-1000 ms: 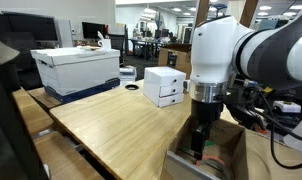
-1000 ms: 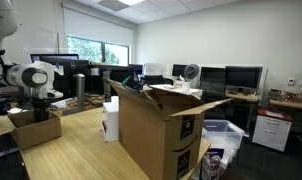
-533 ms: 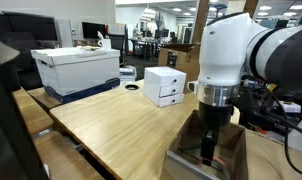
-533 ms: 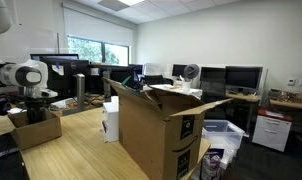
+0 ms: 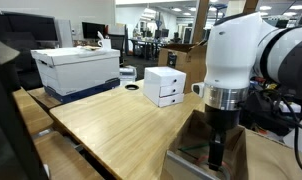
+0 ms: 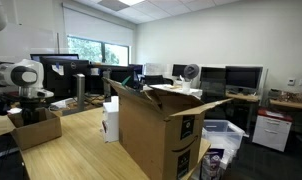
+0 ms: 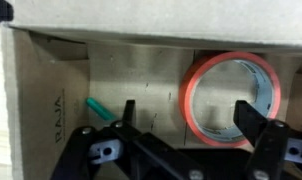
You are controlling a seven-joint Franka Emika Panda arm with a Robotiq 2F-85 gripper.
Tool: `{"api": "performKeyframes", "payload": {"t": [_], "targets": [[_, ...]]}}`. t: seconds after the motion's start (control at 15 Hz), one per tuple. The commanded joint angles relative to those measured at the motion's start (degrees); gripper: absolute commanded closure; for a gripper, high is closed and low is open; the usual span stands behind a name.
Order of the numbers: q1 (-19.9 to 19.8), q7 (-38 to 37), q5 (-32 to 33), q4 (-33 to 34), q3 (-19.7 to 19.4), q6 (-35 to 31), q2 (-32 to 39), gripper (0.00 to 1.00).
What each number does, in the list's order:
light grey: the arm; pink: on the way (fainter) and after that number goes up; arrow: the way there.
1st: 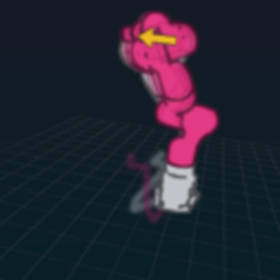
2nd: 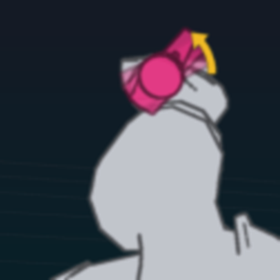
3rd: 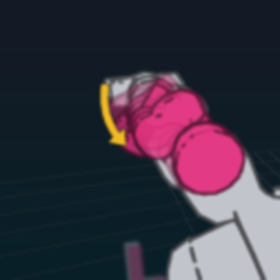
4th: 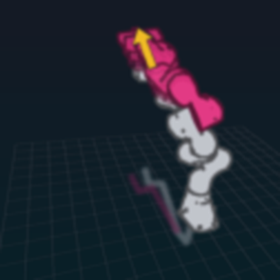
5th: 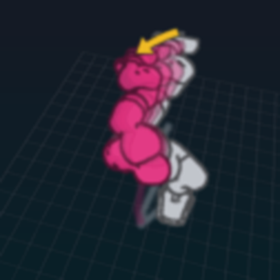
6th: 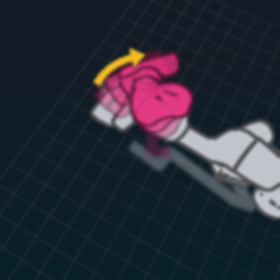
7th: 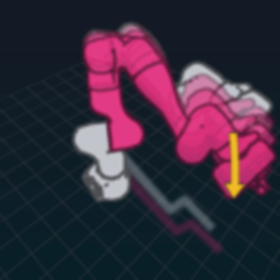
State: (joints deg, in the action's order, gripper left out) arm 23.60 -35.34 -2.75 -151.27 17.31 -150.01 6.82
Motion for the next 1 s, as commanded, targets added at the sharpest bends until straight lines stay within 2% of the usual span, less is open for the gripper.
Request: {"api": "performKeyframes", "payload": {"t": [0.0,0.93], "targets": [[0.3,-2.0,1.1,-2.0,0.5,-1.0,-1.7,0.00],[0.2,-1.3,2.0,-1.1,0.1,-2.1,1.6,0.00]]}}
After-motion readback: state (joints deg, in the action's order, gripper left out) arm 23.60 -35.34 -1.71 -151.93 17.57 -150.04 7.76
